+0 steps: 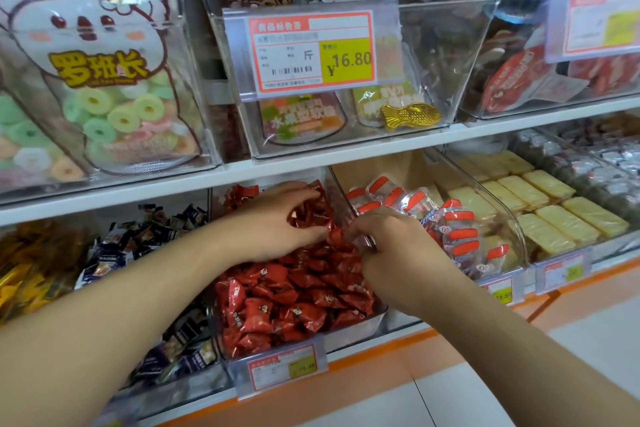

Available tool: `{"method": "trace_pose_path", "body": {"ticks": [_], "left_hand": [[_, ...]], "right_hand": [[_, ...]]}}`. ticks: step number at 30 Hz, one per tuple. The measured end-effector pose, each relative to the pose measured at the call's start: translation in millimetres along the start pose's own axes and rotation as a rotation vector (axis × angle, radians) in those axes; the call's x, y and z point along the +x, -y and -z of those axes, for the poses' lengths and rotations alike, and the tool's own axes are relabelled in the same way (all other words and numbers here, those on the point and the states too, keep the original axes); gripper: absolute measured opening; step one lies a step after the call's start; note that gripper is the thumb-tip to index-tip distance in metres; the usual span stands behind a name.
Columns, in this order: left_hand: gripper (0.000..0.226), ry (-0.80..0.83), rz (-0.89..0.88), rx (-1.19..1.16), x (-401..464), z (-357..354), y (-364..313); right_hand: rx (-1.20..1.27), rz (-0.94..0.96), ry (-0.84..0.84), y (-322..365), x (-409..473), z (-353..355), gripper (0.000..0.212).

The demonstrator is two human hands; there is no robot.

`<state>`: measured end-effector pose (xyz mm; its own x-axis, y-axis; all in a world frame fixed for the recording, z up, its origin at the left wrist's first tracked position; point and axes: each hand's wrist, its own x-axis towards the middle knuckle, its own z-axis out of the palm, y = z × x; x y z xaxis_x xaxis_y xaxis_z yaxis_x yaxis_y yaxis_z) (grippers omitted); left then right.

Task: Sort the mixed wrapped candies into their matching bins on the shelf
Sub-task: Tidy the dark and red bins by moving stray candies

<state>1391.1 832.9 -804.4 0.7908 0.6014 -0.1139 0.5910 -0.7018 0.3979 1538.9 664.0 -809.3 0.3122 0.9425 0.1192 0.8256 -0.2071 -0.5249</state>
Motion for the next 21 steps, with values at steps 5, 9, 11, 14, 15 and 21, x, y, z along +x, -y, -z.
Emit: {"method": "trace_pose_path", "body": {"ticks": [5, 9, 11, 14, 15, 21], "left_hand": [[0.088, 0.032, 0.085, 0.056, 35.9, -4.9, 8.3], [0.097, 0.135, 0.11, 0.016, 54.5, -20.4, 9.3], [0.094, 0.12, 0.098, 0.005, 56.9, -22.8, 12.0], [0.082, 0.137, 0.114, 0.005, 46.8, -11.4, 13.6], [0.078, 0.151, 0.101, 0.021, 43.1, -6.4, 13.8], [0.05, 0.207, 0.009, 0.037, 24.8, 8.8, 2.9]], "right_hand": [[0.007, 0.0, 0.002, -0.7, -0.1, -1.4, 0.041], [-0.004, -0.008, -0.004, 0.2, 3.1, -3.4, 0.04], [-0.005, -0.01, 0.004, 1.0, 3.6, -2.4, 0.039], [0.002, -0.017, 0.025, 1.7, 3.4, -0.2, 0.043], [0.004, -0.021, 0.026, 1.8, 3.5, 0.2, 0.044], [0.017, -0.019, 0.017, 2.6, 2.2, -0.7, 0.04]]}}
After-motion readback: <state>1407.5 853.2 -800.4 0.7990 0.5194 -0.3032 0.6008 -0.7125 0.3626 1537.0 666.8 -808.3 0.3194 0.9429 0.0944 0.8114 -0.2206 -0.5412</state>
